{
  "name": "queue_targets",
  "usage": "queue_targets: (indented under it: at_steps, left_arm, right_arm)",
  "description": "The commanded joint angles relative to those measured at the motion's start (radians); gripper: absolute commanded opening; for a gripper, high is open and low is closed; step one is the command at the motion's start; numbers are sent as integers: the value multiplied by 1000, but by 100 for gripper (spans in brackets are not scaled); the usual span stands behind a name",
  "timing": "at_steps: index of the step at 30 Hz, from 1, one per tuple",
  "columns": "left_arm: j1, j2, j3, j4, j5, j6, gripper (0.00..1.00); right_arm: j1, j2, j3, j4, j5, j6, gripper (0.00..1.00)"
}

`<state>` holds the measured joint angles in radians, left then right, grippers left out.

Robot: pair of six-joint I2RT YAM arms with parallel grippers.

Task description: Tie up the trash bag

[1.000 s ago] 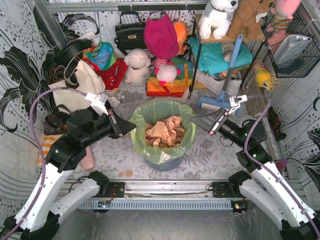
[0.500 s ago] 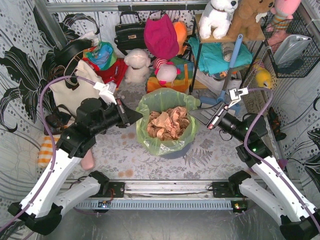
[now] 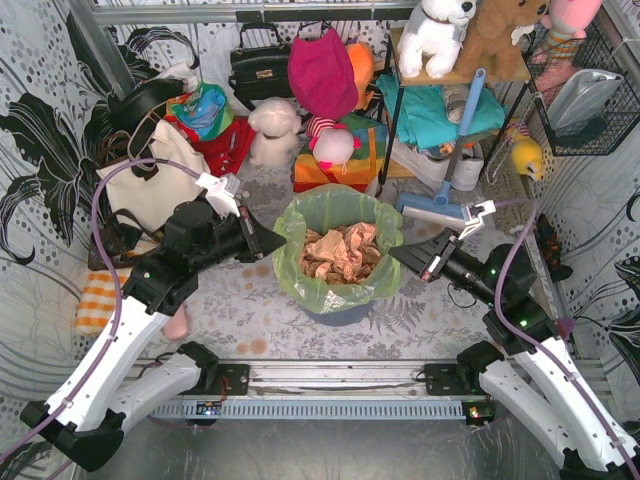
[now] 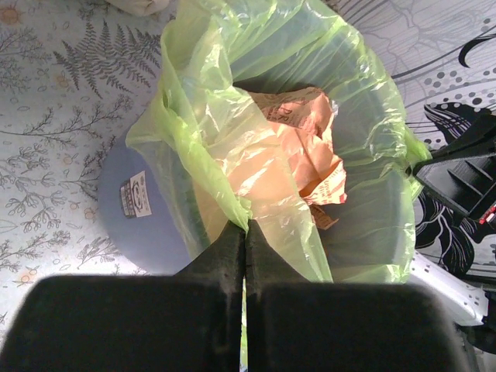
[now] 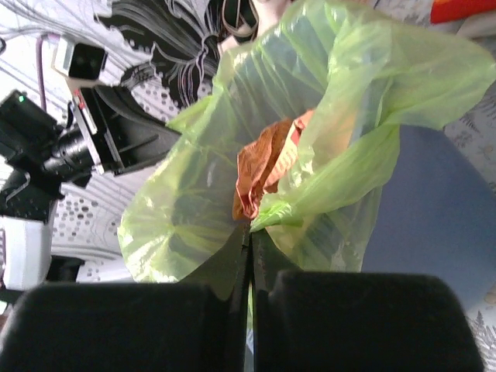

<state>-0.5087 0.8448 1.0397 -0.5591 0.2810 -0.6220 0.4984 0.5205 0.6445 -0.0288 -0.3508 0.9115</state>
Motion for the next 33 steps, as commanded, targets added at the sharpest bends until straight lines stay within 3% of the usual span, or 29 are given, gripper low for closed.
queue_targets:
  at_steps: [1, 8, 14, 18, 33]
  left_arm:
    - [6, -17, -23, 19, -5, 28, 0]
    - [6, -26, -30, 11, 2, 22, 0]
    - [6, -35, -44, 25, 25, 10, 0]
    - [6, -35, -28, 20, 36, 13, 0]
    - [6, -40, 151, 0, 41, -13, 0]
  right_arm:
    - [-4, 8, -16, -6, -156, -59, 0]
    - [-4, 55, -21, 114, -366, -49, 0]
    - [-4, 158, -34, 417, -504, 105, 0]
    - [-3, 199, -45, 593, -491, 209, 0]
    - [-3, 82, 107, 231, -104, 59, 0]
